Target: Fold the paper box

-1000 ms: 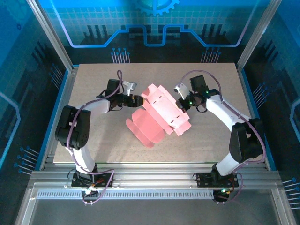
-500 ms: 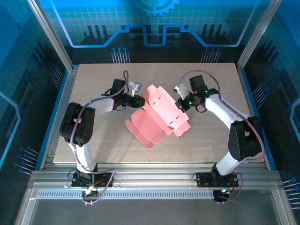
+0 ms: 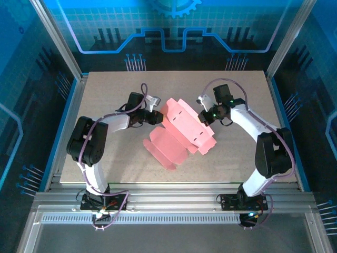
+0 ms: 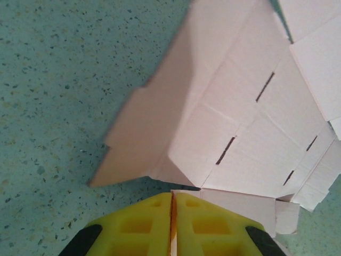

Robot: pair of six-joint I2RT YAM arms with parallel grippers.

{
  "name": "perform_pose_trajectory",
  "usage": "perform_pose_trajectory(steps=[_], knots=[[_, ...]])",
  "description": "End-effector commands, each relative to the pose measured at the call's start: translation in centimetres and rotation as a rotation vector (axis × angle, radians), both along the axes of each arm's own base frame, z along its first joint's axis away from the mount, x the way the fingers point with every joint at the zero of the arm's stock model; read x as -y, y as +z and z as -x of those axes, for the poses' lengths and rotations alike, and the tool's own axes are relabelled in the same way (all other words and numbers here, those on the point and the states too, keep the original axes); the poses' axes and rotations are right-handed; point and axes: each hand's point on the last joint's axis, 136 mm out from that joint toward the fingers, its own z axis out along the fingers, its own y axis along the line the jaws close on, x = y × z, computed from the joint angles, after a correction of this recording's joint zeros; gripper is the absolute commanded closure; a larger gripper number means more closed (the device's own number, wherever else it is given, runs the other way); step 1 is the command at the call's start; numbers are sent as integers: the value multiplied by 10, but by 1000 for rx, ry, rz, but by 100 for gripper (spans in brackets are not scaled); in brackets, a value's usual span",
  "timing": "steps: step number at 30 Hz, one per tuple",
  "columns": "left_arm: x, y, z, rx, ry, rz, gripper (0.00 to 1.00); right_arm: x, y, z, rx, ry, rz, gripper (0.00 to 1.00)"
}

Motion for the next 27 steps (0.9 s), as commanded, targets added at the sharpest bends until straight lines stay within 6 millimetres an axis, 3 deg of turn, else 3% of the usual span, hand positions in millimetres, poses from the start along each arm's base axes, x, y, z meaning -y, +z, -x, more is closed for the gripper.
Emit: perform_pose_trajectory(steps=[1,7,15,19,23,27], knots=[[0,6,5,98,1,-94,90,15,10,-18,11,-110,13,100],[5,0,16,211,-21,-240,100,19,2,-23,-25,-233,59,100],[18,-5,24,365,-7,-472,99,11,-14,-12,-119,-371,160,100],[24,-11,29,379,-18,-530,98,-5,-19,-9,-31,-288,209,100],[19,-18,28,313,24,-550,98,-2,-27,-14,84,-247,305,100],[27,-25,39,348,-13,-589,97,-5,-34,-17,34,-272,281,100]])
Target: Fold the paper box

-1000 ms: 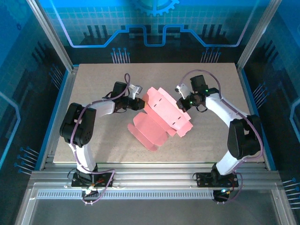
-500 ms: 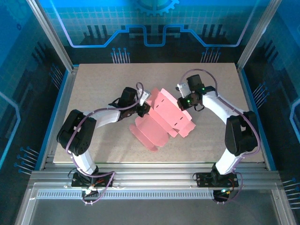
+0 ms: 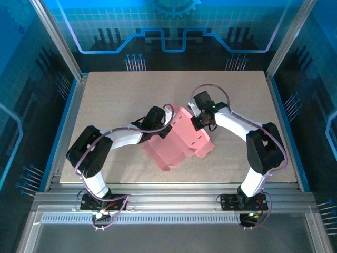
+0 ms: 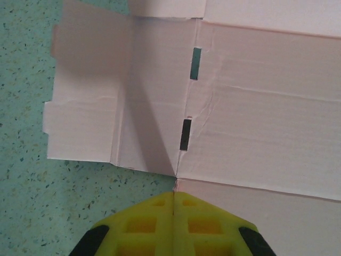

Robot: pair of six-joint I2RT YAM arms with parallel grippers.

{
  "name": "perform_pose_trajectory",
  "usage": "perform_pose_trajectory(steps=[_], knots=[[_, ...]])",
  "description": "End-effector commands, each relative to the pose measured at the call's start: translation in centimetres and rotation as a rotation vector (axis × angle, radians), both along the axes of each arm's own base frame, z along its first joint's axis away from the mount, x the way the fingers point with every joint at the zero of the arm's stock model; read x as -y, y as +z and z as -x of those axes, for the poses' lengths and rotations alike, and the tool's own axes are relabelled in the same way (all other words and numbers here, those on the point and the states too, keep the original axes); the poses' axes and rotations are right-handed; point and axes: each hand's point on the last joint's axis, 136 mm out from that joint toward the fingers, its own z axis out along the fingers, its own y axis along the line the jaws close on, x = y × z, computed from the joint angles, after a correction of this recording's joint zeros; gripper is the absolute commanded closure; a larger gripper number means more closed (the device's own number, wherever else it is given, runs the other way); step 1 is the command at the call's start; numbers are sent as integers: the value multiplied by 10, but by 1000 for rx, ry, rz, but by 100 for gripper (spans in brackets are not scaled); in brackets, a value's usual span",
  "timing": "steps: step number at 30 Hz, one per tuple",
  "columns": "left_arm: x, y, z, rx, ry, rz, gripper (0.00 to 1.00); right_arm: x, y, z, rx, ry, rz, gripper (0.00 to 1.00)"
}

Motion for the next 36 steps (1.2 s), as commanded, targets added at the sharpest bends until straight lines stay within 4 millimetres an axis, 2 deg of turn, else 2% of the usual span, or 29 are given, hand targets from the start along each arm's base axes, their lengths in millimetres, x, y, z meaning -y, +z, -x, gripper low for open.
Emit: perform_pose_trajectory(steps=[1,7,22,26,32,36], knots=[[4,-11,11,15,-21,-90,97,2,2,-17,38,-49,-1,100],[14,-25,21,60,-49,-211,97,-10,-1,-21,16,-58,-74,100],[29,-43,28,232,-45,-433,96,-7,-10,-23,-54,-106,-221,100],[36,-55,30,250,-72,-504,96,-11,-10,-22,-61,-100,-245,100],[39,-70,36,227,-101,-536,96,-12,-10,-22,-66,-96,-258,100],[40,-70,36,224,-105,-535,96,-12,-10,-23,-67,-92,-263,100]])
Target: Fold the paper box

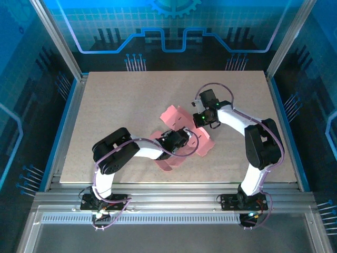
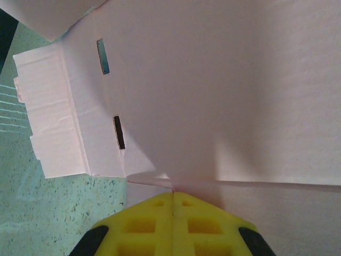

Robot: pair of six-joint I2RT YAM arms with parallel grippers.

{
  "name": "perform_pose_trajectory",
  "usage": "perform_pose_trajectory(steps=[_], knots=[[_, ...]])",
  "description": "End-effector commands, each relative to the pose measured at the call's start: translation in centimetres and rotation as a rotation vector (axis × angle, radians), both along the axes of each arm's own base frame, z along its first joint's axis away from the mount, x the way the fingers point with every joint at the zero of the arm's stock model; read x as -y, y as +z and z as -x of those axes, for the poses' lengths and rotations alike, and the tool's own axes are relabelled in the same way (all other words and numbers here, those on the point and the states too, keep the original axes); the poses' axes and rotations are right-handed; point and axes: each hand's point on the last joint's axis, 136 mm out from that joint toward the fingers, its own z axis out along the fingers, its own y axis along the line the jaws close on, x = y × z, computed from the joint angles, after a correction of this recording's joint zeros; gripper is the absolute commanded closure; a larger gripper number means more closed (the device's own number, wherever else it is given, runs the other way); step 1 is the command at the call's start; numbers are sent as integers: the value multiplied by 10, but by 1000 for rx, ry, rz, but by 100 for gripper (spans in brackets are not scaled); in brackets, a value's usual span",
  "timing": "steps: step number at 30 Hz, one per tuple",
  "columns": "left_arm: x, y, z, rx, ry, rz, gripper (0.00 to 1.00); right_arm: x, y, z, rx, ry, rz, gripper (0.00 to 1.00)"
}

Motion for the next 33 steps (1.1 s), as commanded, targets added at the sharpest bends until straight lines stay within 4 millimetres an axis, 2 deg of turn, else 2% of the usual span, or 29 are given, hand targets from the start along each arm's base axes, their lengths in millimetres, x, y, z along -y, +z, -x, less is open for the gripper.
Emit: perform_pose_trajectory(steps=[1,6,13,16,18,23,25,29,31,33], knots=[[6,-18,10,-57,-48,-37,96,-9,4,-12,25,-15,-70,100],[7,-3,5,-78,-8,25,94,-8,5,-13,29,-14,-67,100],[13,8,13,-338,22,320,85,-8,5,-12,28,-9,-64,100],[12,13,12,-378,43,393,74,-9,5,-12,27,-6,-64,100],[10,19,11,-394,52,440,59,-8,3,-12,25,-7,-61,100],[1,54,0,-377,84,578,36,-8,0,-12,21,-6,-57,100],[-4,71,-4,-369,94,635,32,-7,-2,-12,17,-7,-54,100],[-21,107,-16,-346,124,766,17,-8,-3,-11,17,4,-52,100],[-36,116,-26,-344,175,820,14,-8,-3,-10,17,12,-51,100],[-54,116,-36,-365,251,855,15,-9,-3,-10,19,21,-52,100]])
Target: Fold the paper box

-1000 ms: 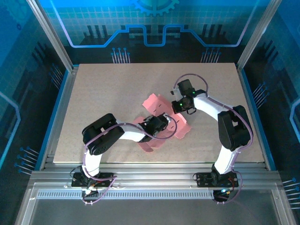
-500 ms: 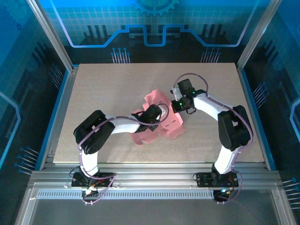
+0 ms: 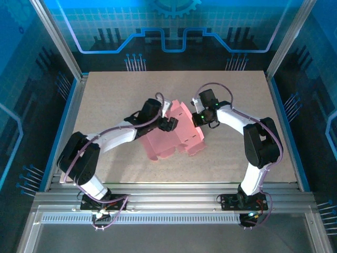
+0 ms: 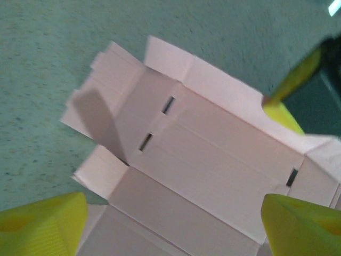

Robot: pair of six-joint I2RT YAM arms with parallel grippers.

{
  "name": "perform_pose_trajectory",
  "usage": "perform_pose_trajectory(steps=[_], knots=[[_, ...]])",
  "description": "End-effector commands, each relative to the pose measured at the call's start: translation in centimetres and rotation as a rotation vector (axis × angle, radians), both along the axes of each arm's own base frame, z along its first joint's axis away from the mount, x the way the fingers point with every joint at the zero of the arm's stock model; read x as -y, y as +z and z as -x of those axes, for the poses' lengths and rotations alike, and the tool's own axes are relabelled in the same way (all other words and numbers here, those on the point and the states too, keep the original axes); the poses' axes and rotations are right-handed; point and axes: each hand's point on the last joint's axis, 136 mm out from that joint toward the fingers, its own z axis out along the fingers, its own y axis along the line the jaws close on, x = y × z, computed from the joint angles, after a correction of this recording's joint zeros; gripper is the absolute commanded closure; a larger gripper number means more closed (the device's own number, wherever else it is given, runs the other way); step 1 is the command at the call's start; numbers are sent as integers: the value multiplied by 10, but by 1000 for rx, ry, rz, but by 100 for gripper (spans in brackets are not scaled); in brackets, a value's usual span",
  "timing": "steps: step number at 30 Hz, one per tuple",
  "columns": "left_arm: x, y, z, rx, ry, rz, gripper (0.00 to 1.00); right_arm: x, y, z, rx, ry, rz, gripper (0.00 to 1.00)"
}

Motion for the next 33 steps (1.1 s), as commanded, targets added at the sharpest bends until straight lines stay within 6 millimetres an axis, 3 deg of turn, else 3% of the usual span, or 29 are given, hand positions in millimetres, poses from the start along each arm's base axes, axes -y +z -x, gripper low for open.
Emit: perform_pose_trajectory(steps=[1,5,7,10,12,20,26,33], knots=[[-22,-2,-8,-121,90,92,16,-2,0,-3,9,23,-21,100],[-57,-28,-28,-266,221,126,26,-6,2,-1,13,45,-32,100],[-71,-44,-37,-335,270,143,38,-6,2,0,13,50,-35,100],[-80,-62,-46,-399,285,150,60,-8,4,1,14,59,-39,100],[-78,-69,-49,-427,252,143,70,-9,5,1,17,63,-40,100],[-53,-98,-52,-540,102,147,81,-12,7,3,16,74,-48,100],[-37,-90,-43,-550,30,218,81,-12,5,3,14,73,-48,100],[-18,-89,-12,-591,-83,221,80,-14,6,3,15,79,-49,100]])
